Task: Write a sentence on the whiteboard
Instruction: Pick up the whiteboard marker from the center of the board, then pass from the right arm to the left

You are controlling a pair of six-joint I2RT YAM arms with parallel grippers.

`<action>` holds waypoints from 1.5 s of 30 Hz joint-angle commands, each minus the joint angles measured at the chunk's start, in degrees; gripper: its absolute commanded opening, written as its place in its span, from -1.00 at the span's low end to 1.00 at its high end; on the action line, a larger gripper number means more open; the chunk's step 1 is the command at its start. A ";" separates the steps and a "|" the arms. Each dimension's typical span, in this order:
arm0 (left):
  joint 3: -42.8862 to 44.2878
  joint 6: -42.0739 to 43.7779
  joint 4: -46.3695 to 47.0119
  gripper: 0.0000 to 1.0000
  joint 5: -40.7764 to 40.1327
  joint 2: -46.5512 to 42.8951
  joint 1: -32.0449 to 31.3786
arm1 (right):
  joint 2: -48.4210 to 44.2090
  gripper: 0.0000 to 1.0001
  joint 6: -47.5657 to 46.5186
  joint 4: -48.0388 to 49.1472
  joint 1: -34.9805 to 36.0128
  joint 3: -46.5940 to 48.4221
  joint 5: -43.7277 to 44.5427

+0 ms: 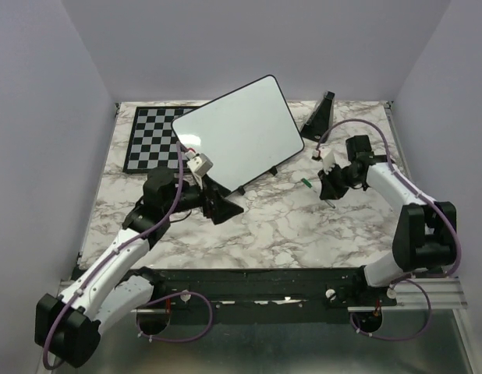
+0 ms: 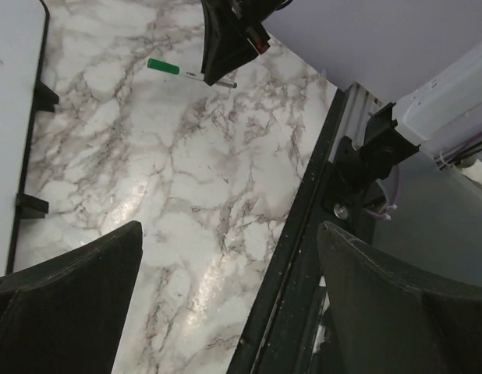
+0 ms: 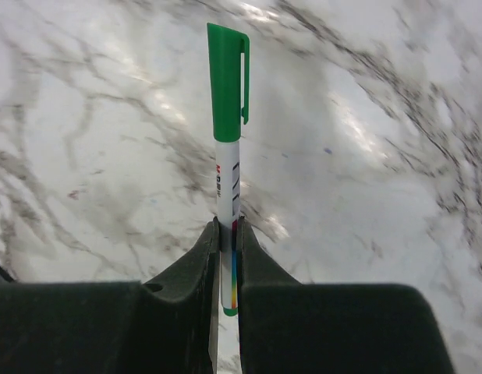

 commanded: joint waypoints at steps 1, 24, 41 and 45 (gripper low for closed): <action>1.13 -10.77 7.98 0.97 1.07 6.60 -1.94 | -6.95 -0.99 -6.91 -1.00 8.13 -4.44 -4.47; 3.76 -37.88 9.78 0.36 -17.31 25.67 -16.35 | -26.83 -0.98 -13.33 11.05 31.53 -14.83 -3.94; 5.78 -35.59 9.60 -0.28 -13.28 29.90 -18.47 | -26.65 -0.97 -13.94 11.05 32.32 -15.54 -3.85; 5.96 -35.76 11.09 -0.71 -11.78 30.52 -18.56 | -26.56 -0.97 -13.94 10.87 32.32 -15.54 -4.03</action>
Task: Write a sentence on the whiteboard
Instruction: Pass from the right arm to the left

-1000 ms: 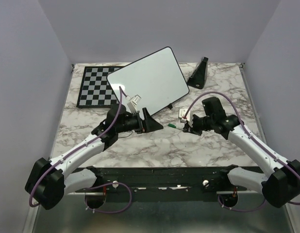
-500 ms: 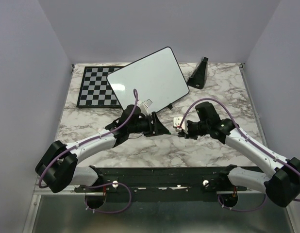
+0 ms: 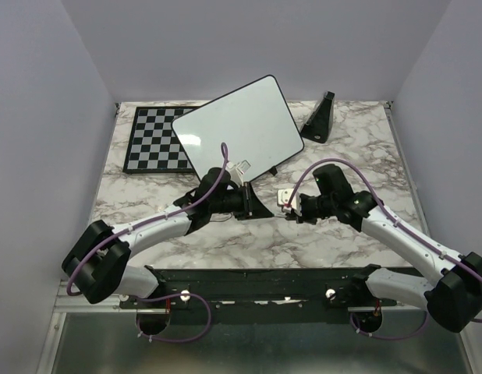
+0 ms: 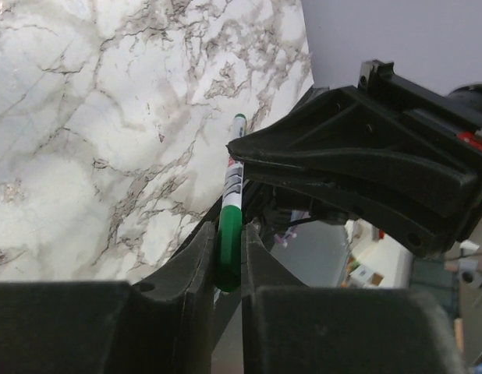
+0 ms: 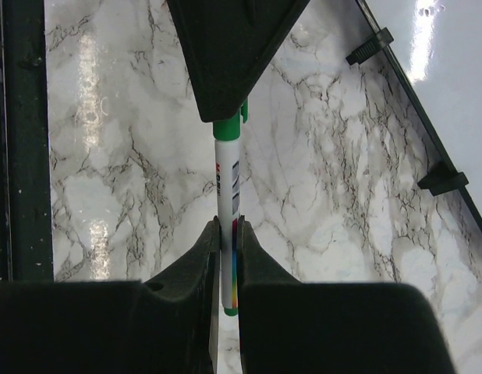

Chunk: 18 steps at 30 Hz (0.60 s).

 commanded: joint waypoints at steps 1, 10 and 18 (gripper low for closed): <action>1.56 0.24 2.83 -0.83 3.37 0.79 -0.37 | -0.09 -0.96 -0.87 0.45 0.48 -0.78 0.19; -4.83 4.71 7.40 -1.00 -0.05 -7.53 -0.37 | -0.17 1.00 3.78 -7.20 -1.63 5.53 -4.19; -19.95 14.28 19.95 -1.00 -16.39 -30.65 -0.81 | -6.50 1.00 15.10 -6.59 -8.30 11.25 -13.86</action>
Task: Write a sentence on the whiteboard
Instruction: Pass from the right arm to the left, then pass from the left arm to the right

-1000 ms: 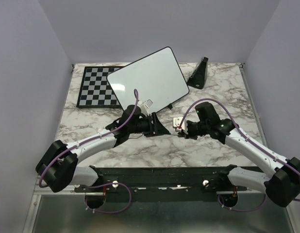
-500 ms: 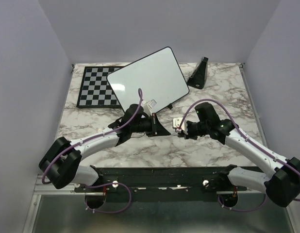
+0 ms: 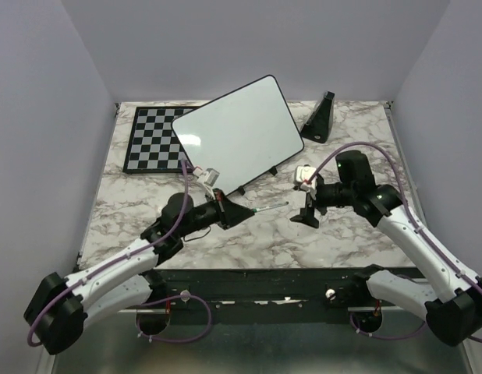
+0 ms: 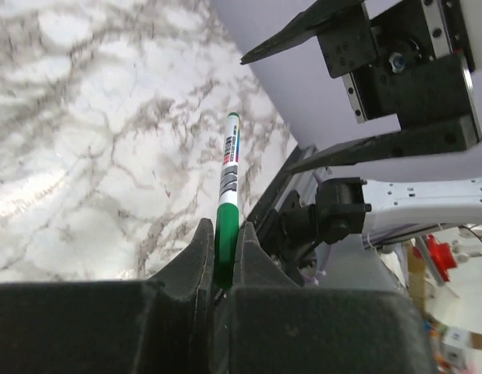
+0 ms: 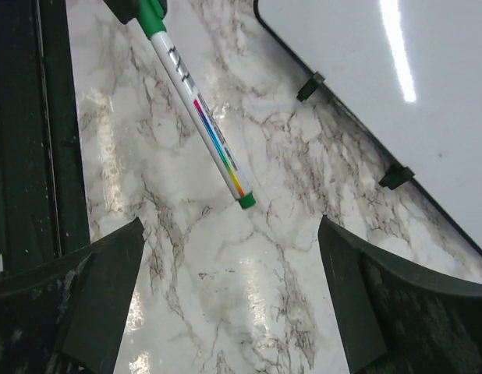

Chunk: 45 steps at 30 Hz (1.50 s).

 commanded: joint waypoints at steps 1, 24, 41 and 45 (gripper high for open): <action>-9.77 8.06 14.61 -1.00 -11.32 -13.91 -0.68 | -3.27 1.00 9.45 0.27 -2.50 4.98 -7.47; -8.05 15.37 38.02 -1.00 -12.85 -10.26 -1.73 | 11.84 0.79 84.82 60.60 -3.03 1.29 -35.95; -5.67 13.96 33.97 -1.00 -2.12 -7.19 -1.64 | 12.19 0.61 83.04 56.18 -2.94 2.44 -37.18; -5.23 13.70 33.89 -1.00 -1.85 -6.40 -1.64 | 12.46 0.47 83.82 56.53 -2.94 2.18 -37.88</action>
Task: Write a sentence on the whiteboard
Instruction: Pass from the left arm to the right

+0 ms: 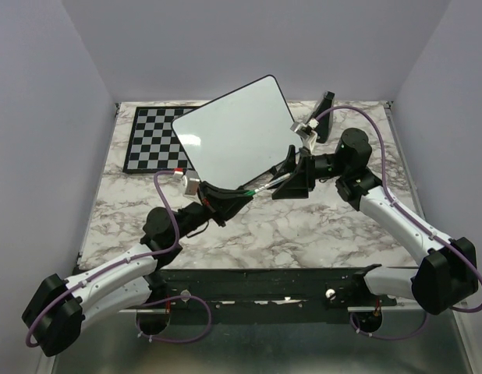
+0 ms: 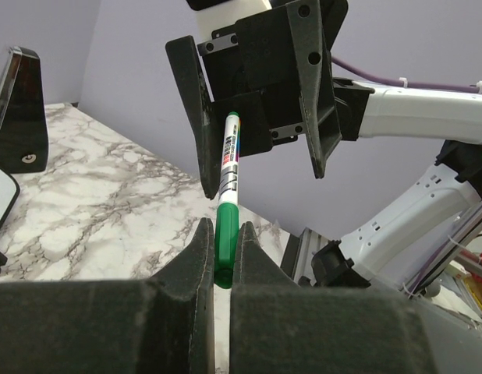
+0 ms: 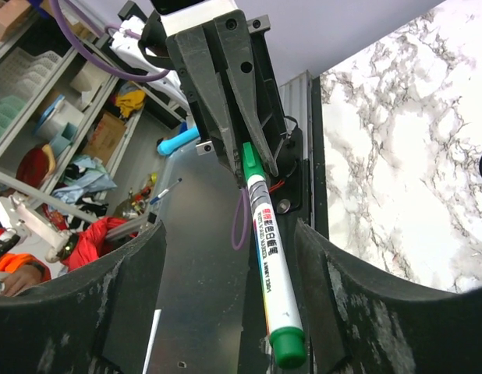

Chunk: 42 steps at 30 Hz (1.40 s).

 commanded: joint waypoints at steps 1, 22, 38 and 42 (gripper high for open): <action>1.92 -0.38 1.01 -1.00 2.61 0.88 -0.27 | 0.39 0.44 1.47 0.95 0.23 1.04 -2.58; 0.77 -0.38 -1.01 -1.00 3.40 -0.78 -0.27 | 2.59 0.68 3.76 0.42 0.32 4.29 -4.16; 0.60 0.06 -1.62 -1.00 2.34 -0.87 -0.35 | 3.29 0.13 3.93 -0.02 0.32 3.68 -4.34; 0.60 0.06 -1.71 -1.00 2.34 -0.79 -0.27 | 3.38 0.04 3.84 -0.02 0.32 3.41 -4.52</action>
